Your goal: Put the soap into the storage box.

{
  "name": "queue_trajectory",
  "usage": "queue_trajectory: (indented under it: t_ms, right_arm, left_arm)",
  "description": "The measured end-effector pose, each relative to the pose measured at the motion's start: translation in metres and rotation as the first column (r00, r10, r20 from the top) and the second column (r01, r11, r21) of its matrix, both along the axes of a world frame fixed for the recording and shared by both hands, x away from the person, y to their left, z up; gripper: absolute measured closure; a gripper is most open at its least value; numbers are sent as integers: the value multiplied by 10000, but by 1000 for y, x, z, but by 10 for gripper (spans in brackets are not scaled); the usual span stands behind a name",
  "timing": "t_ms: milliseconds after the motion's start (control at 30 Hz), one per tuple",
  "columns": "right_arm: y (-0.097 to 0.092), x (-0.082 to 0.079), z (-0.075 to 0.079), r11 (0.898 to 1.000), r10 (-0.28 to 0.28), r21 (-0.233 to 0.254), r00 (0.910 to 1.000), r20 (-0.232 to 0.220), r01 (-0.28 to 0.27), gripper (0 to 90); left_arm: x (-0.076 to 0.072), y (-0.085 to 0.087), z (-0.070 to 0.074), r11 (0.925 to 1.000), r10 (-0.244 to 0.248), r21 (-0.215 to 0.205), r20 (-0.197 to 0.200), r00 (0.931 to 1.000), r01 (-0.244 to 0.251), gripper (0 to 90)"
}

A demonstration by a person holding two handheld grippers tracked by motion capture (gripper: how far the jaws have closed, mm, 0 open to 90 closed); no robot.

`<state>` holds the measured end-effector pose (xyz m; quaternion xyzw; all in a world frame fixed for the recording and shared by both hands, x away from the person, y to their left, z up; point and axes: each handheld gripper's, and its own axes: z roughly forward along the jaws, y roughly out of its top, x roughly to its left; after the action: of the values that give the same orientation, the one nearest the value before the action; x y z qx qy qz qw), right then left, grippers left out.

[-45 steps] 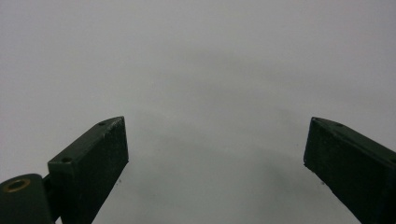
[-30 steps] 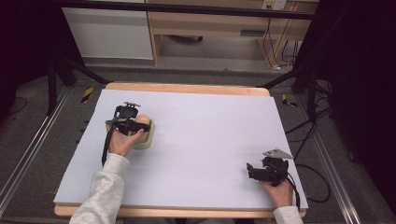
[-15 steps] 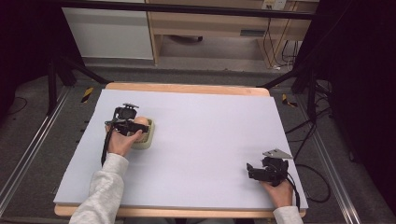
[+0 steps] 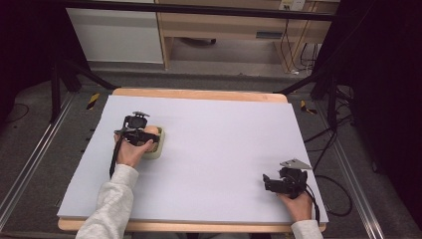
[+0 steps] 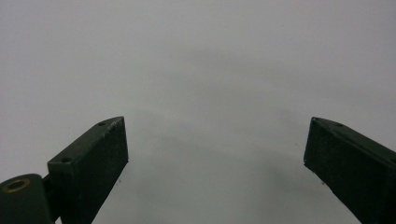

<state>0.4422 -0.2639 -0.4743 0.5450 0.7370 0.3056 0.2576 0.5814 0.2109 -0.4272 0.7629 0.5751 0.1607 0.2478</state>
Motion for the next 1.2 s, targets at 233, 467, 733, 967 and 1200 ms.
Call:
queue_trajectory:
  t_ms: [233, 467, 733, 967, 1200]
  right_arm:
    - [0, 0, 0, 10000, -10, 1, 10000, -4, 10, 67]
    - [0, 0, 0, 10000, -6, -21, 10000, -1, 6, 67]
    - [0, 0, 0, 10000, -8, -5, 10000, -27, 8, 67]
    - [1, 0, 0, 10000, -9, -10, 10000, -32, 9, 66]
    - [1, 0, 0, 10000, 5, -45, 10000, -10, -5, 66]
  left_arm:
    - [2, -2, -4, 10000, 48, 41, -37, 10000, -48, 318]
    - [2, -1, -7, 9999, 151, 39, -33, 9999, -151, 317]
    - [2, -1, -9, 9997, 235, 48, 49, 9997, -236, 315]
    - [0, -2, -10, 9997, 196, 171, 238, 9995, -200, 310]
    - [-8, 1, 5, 9999, 21, 120, 857, 9963, -31, 290]
